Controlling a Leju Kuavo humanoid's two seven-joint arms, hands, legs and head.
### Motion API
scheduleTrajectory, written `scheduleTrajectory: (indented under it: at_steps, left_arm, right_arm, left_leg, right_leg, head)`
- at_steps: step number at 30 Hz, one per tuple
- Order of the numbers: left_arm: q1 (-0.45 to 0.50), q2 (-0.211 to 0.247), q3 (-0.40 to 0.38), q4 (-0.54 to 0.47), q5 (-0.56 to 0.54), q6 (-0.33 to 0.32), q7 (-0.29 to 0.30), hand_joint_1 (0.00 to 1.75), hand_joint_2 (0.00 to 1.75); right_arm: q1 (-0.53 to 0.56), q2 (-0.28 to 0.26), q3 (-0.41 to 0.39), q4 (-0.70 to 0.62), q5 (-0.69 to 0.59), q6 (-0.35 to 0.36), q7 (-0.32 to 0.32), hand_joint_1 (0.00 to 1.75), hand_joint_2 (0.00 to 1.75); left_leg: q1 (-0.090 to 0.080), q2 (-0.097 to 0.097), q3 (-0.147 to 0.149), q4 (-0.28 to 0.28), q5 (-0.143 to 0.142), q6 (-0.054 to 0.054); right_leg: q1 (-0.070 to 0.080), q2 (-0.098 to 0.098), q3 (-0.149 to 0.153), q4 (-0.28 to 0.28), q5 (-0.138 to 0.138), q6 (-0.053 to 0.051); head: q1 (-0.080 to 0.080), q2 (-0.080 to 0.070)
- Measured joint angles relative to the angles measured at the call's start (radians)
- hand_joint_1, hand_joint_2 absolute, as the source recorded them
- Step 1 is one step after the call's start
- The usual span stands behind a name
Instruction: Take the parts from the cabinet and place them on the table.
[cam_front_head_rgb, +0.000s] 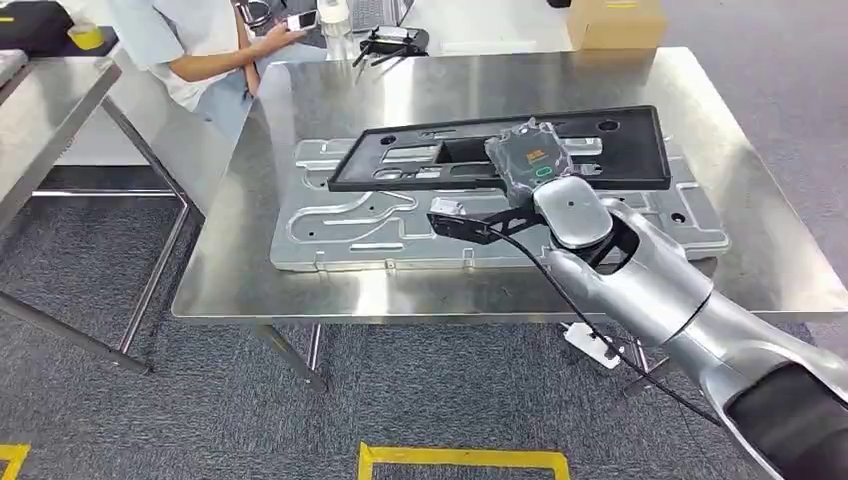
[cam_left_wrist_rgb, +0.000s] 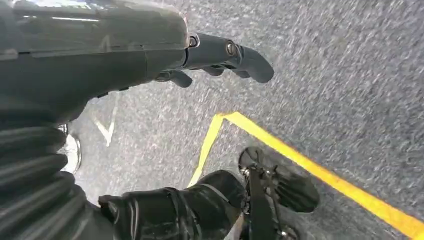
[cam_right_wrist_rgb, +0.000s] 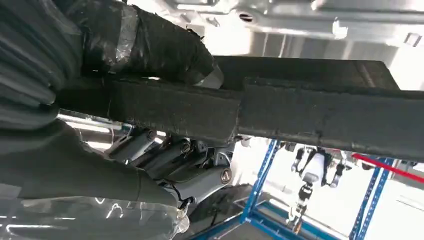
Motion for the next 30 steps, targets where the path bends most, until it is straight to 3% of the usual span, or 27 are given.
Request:
scheduleTrajectory:
  at_steps: [1,3,4,7,8,9,10,11,13,14,15,16,18,19,23,24,25,26,28,29,30]
  left_arm:
    - [0.000,0.000,0.000,0.000,0.000,0.000,0.000,0.00,1.75]
    - [0.000,0.002,0.000,0.000,0.000,0.000,0.000,0.00,1.75]
    - [0.000,0.003,0.000,0.000,0.000,0.000,0.000,0.00,1.75]
    - [-0.002,0.003,0.000,0.000,0.000,0.000,0.000,0.00,1.75]
    - [-0.003,0.003,0.000,0.000,0.000,0.000,0.000,0.00,1.75]
    - [0.000,0.002,0.000,0.000,0.000,0.000,0.000,0.00,1.75]
    - [0.000,0.002,0.000,0.000,0.000,0.000,0.000,0.00,1.75]
    - [-0.001,0.003,0.000,0.000,0.000,0.000,0.000,0.00,1.75]
    - [-0.002,0.002,0.000,0.000,0.000,0.000,0.000,0.00,1.75]
    - [-0.003,0.002,0.000,0.000,0.000,0.000,0.000,0.00,1.75]
    - [-0.002,0.002,0.000,0.000,0.000,0.000,0.000,0.00,1.75]
    - [-0.001,0.002,0.000,0.000,0.000,0.000,0.000,0.00,1.75]
    - [0.000,0.000,0.000,0.000,0.000,0.000,0.000,0.00,1.75]
    - [0.000,0.001,0.000,0.000,0.000,0.000,0.000,0.00,1.75]
    - [0.000,0.001,0.000,0.000,0.000,0.000,0.001,0.00,1.75]
    - [-0.001,0.003,0.000,0.000,0.000,0.000,0.002,0.00,1.75]
    - [0.000,0.000,0.000,0.000,0.001,-0.001,0.002,0.00,1.75]
    - [-0.002,0.000,0.000,0.000,0.001,-0.001,0.002,0.00,1.75]
    - [-0.002,0.001,0.000,0.000,0.001,0.000,0.002,0.00,1.75]
    - [-0.001,0.001,0.000,0.000,0.001,0.000,0.002,0.00,1.75]
    - [0.000,0.000,0.000,0.000,0.001,-0.001,0.002,0.00,1.75]
  right_arm:
    - [0.000,0.000,0.000,0.000,0.000,0.000,0.000,1.75,1.75]
    - [-0.002,0.000,0.000,0.000,0.000,0.000,0.000,1.75,1.75]
    - [-0.003,0.000,0.000,0.000,0.000,0.000,0.000,1.75,1.75]
    - [-0.001,0.000,0.000,0.000,0.000,0.000,-0.003,1.75,1.75]
    - [-0.002,0.000,0.000,-0.001,0.000,0.000,-0.003,1.75,1.75]
    - [-0.002,0.000,0.000,0.000,0.000,0.000,-0.003,1.75,1.75]
    - [-0.005,0.000,0.000,0.000,0.000,0.000,-0.003,1.75,1.75]
    - [-0.007,0.000,0.000,0.000,0.000,-0.001,-0.003,1.75,1.75]
    - [-0.002,0.000,0.000,0.000,0.000,0.000,-0.003,1.75,1.75]
    - [0.003,0.000,0.000,0.000,0.000,0.000,-0.004,1.75,1.75]
    - [0.005,0.000,0.000,0.001,0.000,0.000,-0.003,1.75,1.75]
    - [0.005,-0.001,0.000,0.002,0.000,0.000,-0.003,1.75,1.75]
    - [0.003,0.000,0.000,0.002,0.000,-0.001,-0.003,1.75,1.75]
    - [0.003,0.000,0.000,0.002,0.000,-0.001,-0.003,1.75,1.75]
    - [0.003,0.000,0.000,0.000,0.000,-0.001,-0.003,1.75,1.75]
    - [0.002,0.000,0.000,0.000,0.000,-0.001,-0.003,1.75,1.75]
    - [0.001,0.000,0.000,0.000,0.000,-0.001,-0.003,1.75,1.75]
    - [0.001,0.000,0.000,0.000,0.000,-0.001,-0.003,1.75,1.75]
    - [0.005,0.000,0.000,0.000,0.000,-0.001,-0.005,1.75,1.75]
    - [0.009,0.001,0.000,0.000,0.000,-0.001,-0.006,1.75,1.75]
    - [0.012,0.001,0.000,0.000,0.000,-0.001,-0.006,1.75,1.75]
  left_leg:
    - [0.000,0.000,0.028,-0.071,0.048,0.004]
    - [-0.002,0.000,0.114,-0.260,0.141,0.015]
    - [-0.008,-0.001,0.128,-0.275,0.120,0.018]
    - [-0.015,-0.001,0.135,-0.292,0.119,0.028]
    - [-0.013,-0.001,0.142,-0.305,0.122,0.035]
    - [-0.001,0.002,0.156,-0.320,0.129,0.041]
    - [-0.003,0.002,0.161,-0.326,0.128,0.047]
    - [-0.004,0.002,0.162,-0.325,0.128,0.052]
    - [-0.008,0.003,0.162,-0.323,0.123,0.059]
    - [-0.008,0.002,0.163,-0.321,0.120,0.061]
    - [-0.008,0.000,0.164,-0.317,0.117,0.060]
    - [-0.007,-0.002,0.165,-0.313,0.112,0.058]
    - [-0.006,-0.005,0.170,-0.296,0.096,0.050]
    - [-0.009,-0.005,0.165,-0.289,0.088,0.044]
    - [-0.012,-0.005,0.163,-0.288,0.086,0.026]
    - [-0.011,-0.004,0.158,-0.285,0.076,0.021]
    - [-0.009,-0.002,0.154,-0.258,0.060,0.013]
    - [-0.007,-0.001,0.127,-0.200,0.031,0.006]
    - [-0.001,0.000,0.044,-0.040,-0.028,-0.004]
    - [0.001,0.000,0.010,0.012,-0.037,-0.007]
    - [0.003,0.000,-0.005,0.014,-0.016,-0.009]
  right_leg:
    - [0.000,0.000,0.006,0.000,-0.003,0.002]
    - [0.000,0.000,0.021,-0.002,-0.011,0.006]
    - [0.004,0.000,0.022,-0.006,-0.012,0.010]
    - [0.003,0.000,0.024,-0.018,-0.008,0.024]
    - [0.005,0.001,0.030,-0.023,-0.008,0.032]
    - [0.004,-0.004,0.027,-0.014,-0.016,0.036]
    - [0.010,-0.004,0.012,0.020,-0.036,0.036]
    - [0.009,-0.002,-0.021,0.085,-0.069,0.036]
    - [0.009,-0.002,-0.111,0.249,-0.129,0.039]
    - [0.009,-0.002,-0.137,0.287,-0.130,0.040]
    - [0.008,-0.003,-0.138,0.274,-0.106,0.041]
    - [0.007,-0.003,-0.119,0.220,-0.064,0.040]
    - [0.005,-0.005,-0.039,0.041,0.034,0.035]
    - [0.007,-0.006,-0.022,0.013,0.015,0.032]
    - [0.014,-0.001,-0.020,0.000,0.015,0.016]
    - [0.003,-0.002,-0.011,-0.009,0.019,0.009]
    - [0.002,-0.002,-0.004,-0.015,0.017,0.004]
    - [0.002,-0.002,0.000,-0.016,0.016,0.002]
    - [0.003,-0.002,0.005,-0.016,0.011,-0.003]
    - [0.003,-0.002,0.006,-0.016,0.009,-0.003]
    - [0.003,-0.001,0.009,-0.016,0.007,-0.003]
  head:
    - [0.000,0.000]
    - [0.000,0.000]
    - [0.001,0.000]
    - [0.000,0.000]
    - [0.000,0.000]
    - [0.003,0.000]
    - [0.007,0.000]
    - [0.010,0.000]
    - [0.010,0.000]
    - [0.010,0.000]
    - [0.010,0.000]
    - [0.011,0.000]
    - [0.011,0.000]
    - [0.009,0.000]
    - [0.008,0.000]
    - [0.008,0.000]
    - [0.004,0.000]
    - [-0.002,0.000]
    - [-0.002,0.000]
    - [-0.001,0.000]
    - [-0.002,0.000]
